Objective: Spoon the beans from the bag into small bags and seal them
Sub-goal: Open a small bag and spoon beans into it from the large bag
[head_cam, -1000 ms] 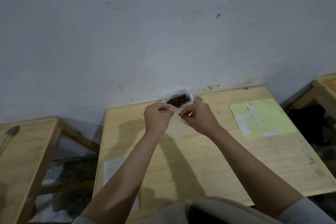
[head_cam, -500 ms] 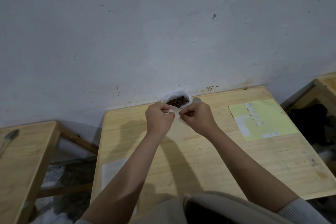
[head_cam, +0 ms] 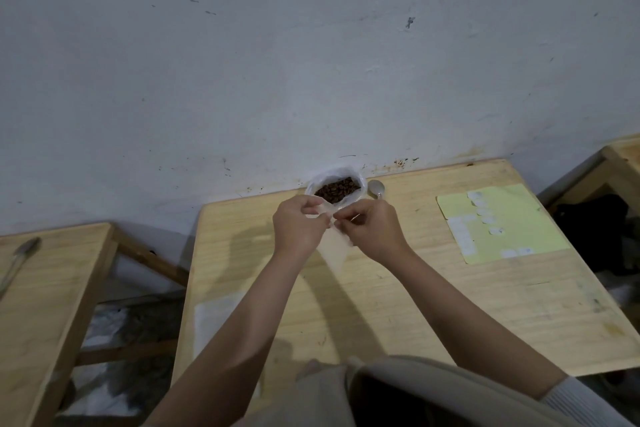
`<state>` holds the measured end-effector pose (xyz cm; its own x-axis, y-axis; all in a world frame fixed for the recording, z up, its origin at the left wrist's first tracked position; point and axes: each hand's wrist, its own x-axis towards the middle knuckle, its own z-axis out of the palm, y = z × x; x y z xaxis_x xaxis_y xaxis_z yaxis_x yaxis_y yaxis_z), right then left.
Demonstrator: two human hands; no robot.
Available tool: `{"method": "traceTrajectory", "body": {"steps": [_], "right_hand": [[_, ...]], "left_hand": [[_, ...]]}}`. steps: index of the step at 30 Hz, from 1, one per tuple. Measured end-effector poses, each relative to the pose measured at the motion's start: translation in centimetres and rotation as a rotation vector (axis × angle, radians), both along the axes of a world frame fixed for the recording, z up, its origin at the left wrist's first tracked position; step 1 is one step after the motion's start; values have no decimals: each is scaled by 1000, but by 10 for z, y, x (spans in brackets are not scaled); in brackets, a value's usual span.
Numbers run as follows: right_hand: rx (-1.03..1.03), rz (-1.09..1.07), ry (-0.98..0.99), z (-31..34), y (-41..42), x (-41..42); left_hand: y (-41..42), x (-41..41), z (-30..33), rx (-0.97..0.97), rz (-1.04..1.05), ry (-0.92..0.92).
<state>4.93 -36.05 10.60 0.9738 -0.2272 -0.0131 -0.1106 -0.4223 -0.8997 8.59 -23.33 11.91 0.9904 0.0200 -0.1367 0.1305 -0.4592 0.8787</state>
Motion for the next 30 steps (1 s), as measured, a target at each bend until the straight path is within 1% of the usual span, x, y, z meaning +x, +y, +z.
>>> {"method": "traceTrajectory", "body": {"steps": [3, 8, 10, 12, 14, 18, 22, 25, 27, 30], "right_hand": [[13, 14, 69, -2, 1, 0], [57, 24, 53, -5, 9, 0], [101, -10, 80, -5, 11, -2], [145, -39, 96, -6, 10, -3], [140, -48, 85, -8, 11, -3], [21, -29, 13, -11, 17, -2], [-113, -108, -125, -8, 11, 5], [-202, -78, -193, -2, 8, 10], [-234, 0, -139, 3, 10, 12], [-246, 128, -25, 7, 10, 13]], "left_hand": [[1, -4, -2, -19, 2, 13], [4, -12, -10, -150, 137, 55], [6, -12, -11, -170, 122, 62], [10, -12, -12, -150, 91, 58], [11, -13, -13, -124, 70, 77], [11, -12, -14, -61, 69, 31], [10, -25, -17, 36, 44, -61], [9, -32, -15, 94, 24, -113], [14, -24, -8, 123, 20, -126], [21, -15, 3, 165, -63, -97]]}}
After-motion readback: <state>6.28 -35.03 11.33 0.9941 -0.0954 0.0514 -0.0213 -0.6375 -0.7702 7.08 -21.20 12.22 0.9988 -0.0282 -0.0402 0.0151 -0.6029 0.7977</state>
